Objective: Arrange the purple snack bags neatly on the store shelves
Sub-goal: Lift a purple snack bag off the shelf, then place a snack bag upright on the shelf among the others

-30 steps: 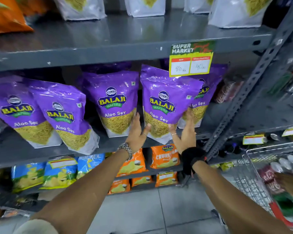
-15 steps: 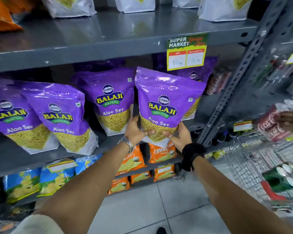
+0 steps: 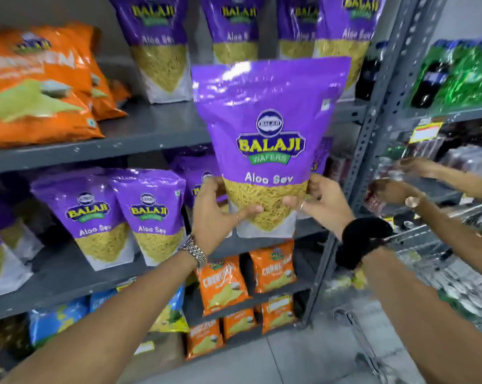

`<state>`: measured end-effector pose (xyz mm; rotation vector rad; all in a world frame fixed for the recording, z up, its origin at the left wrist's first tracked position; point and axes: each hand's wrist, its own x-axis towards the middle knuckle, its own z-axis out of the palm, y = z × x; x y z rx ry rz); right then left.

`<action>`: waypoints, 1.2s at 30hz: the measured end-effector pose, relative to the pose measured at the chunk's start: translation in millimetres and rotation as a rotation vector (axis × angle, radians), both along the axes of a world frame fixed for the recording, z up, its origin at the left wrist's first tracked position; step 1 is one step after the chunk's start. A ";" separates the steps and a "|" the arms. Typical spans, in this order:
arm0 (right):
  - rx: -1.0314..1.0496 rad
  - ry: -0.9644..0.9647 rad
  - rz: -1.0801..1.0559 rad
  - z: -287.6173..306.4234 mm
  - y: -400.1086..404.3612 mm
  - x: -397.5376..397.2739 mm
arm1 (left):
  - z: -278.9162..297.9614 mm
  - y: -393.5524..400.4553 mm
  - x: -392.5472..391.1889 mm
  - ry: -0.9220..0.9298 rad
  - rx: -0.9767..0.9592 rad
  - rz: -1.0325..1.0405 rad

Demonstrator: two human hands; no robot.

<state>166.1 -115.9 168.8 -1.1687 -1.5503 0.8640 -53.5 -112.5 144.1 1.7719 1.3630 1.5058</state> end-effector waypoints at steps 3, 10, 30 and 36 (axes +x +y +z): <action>0.108 0.019 0.017 58.4 2.0 -3.9 | 54.9 3.6 1.5 -0.046 0.130 0.018; 0.281 0.085 0.030 148.0 60.7 -12.2 | 153.0 51.3 12.1 -0.094 0.233 0.054; 0.202 0.043 0.020 148.9 259.2 -12.6 | 183.1 224.6 45.9 -0.032 -0.094 0.240; 0.204 0.086 0.015 151.5 255.9 -9.8 | 182.4 224.6 32.9 -0.038 -0.136 0.180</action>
